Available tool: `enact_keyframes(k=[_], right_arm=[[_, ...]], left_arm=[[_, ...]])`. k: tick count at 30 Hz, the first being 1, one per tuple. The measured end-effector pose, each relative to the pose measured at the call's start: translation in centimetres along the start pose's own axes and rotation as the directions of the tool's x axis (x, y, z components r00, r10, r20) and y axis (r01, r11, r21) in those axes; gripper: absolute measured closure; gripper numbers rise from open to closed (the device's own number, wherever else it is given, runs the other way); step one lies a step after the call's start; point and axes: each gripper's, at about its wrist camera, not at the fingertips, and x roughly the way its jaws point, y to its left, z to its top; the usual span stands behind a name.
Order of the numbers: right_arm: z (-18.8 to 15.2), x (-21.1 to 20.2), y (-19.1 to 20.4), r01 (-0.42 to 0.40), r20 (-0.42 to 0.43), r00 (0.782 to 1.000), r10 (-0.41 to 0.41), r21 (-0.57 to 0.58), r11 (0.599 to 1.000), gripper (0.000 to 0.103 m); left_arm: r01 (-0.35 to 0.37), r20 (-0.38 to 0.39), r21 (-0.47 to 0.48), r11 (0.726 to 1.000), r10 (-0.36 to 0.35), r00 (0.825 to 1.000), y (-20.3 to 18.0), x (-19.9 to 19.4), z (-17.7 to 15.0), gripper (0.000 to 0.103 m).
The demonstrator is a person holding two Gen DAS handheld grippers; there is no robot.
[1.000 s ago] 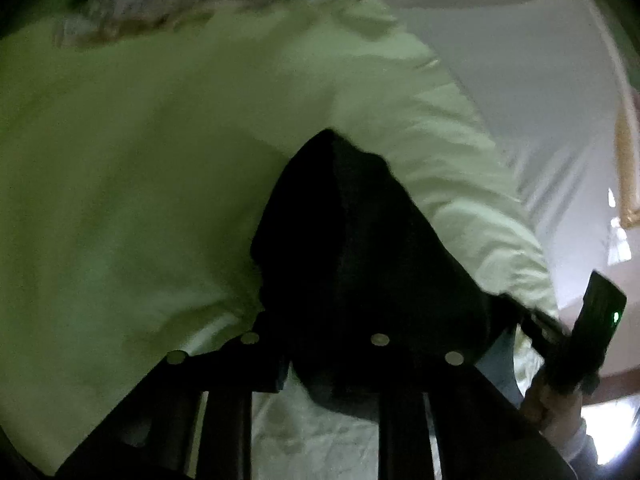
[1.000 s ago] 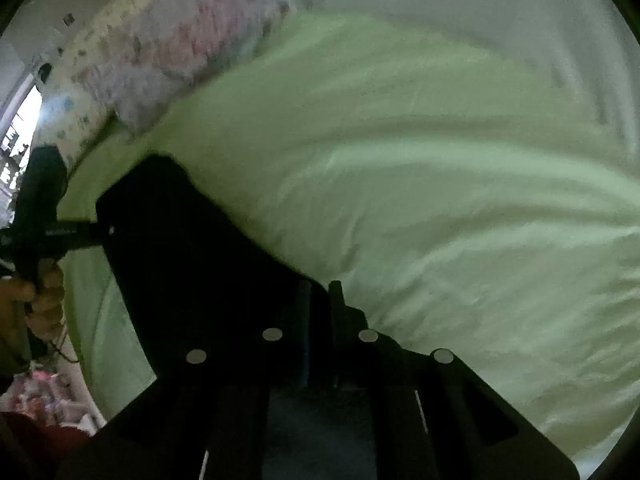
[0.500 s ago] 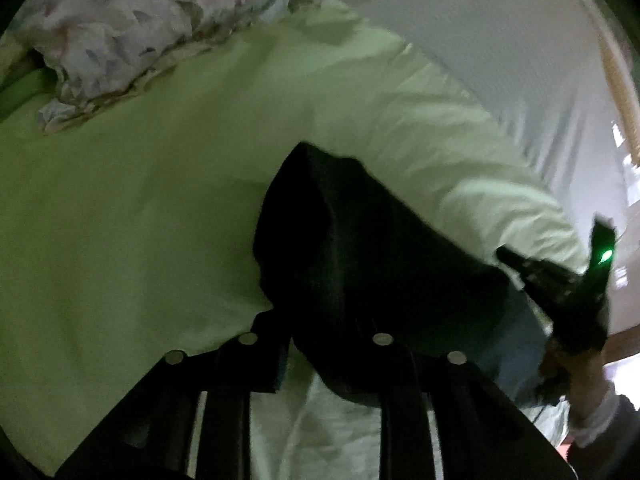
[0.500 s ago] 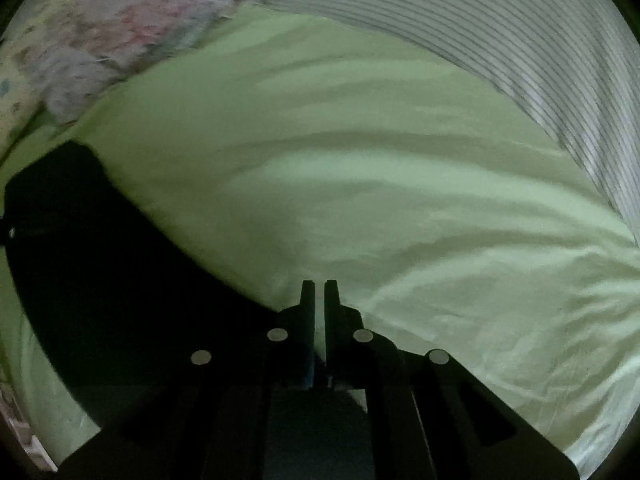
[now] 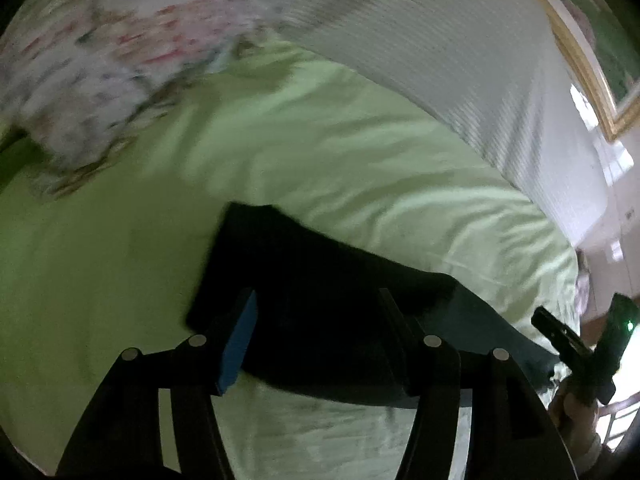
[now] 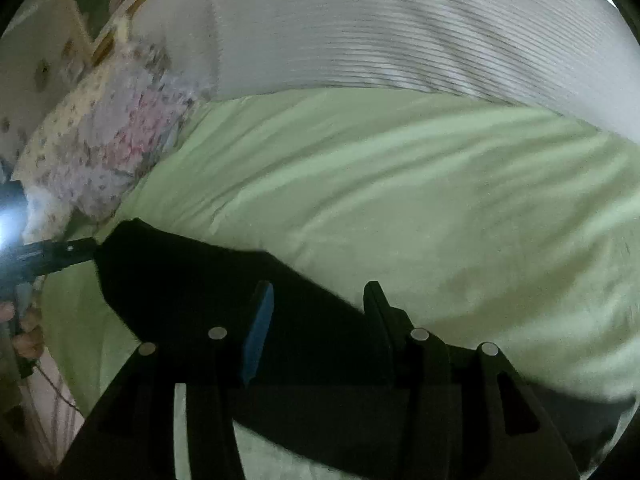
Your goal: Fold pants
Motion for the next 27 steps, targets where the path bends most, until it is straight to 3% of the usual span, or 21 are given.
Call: enact_keyframes(k=[5, 11, 21, 27], right_arm=[[-2.9, -3.6, -3.0, 0.025, 0.023, 0.999, -0.028, 0.118, 0.993, 0.055], [-6.9, -6.9, -6.9, 0.079, 0.033, 0.995, -0.091, 0.280, 0.957, 0.055], [-12.0, -10.9, -11.3, 0.138, 0.033, 0.985, -0.169, 0.442, 0.887, 0.054], [-15.1, -12.4, -13.7, 0.156, 0.017, 0.980, -0.197, 0.539, 0.828, 0.047]], left_arm=[[0.082, -0.050, 0.090, 0.993, -0.078, 0.996, -5.1, 1.5, 0.0, 0.043], [0.161, -0.136, 0.217, 0.963, -0.133, 0.982, -12.1, 3.4, -1.5, 0.043], [0.281, -0.286, 0.362, 0.889, -0.181, 0.941, -22.5, 6.4, -4.8, 0.036], [0.338, -0.366, 0.442, 0.831, -0.177, 0.914, -28.0, 8.2, -7.1, 0.035]])
